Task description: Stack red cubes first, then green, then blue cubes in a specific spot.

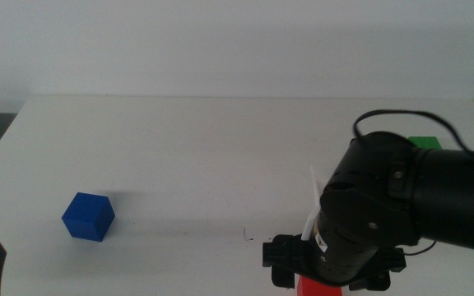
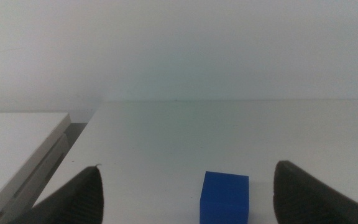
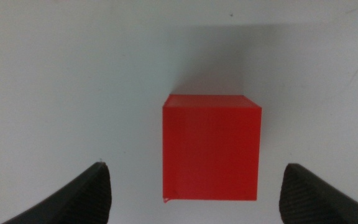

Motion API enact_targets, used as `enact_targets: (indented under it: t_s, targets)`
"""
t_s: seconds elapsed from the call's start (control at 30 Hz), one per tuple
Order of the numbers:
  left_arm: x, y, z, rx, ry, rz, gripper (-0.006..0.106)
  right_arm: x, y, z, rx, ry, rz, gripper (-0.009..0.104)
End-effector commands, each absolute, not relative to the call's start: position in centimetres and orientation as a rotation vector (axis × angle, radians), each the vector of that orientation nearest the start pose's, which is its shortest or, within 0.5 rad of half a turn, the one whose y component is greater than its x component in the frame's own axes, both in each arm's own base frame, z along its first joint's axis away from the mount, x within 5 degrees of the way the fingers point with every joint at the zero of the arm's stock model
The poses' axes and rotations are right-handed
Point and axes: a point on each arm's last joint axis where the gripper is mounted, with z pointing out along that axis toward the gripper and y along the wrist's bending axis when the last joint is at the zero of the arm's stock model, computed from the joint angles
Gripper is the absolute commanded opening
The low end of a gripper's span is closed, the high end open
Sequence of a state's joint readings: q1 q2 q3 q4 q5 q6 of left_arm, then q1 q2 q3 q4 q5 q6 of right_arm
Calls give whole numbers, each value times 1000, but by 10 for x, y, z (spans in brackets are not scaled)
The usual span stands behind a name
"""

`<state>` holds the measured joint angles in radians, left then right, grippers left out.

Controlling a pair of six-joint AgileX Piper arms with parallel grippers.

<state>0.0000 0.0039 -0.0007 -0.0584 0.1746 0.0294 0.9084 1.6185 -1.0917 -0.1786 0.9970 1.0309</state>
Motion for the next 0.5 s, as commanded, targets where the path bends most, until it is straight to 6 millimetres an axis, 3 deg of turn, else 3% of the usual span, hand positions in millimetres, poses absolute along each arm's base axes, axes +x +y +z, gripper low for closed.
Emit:
enact_targets:
  t_s: [0.0, 0.47]
  targets:
    - [56, -1, 199, -18, 1644, -31, 94, 197, 229, 221, 56, 2942, -3, 93]
    - [56, -1, 199, -18, 1644, -31, 94, 210, 228, 190, 78, 2970, -70, 93]
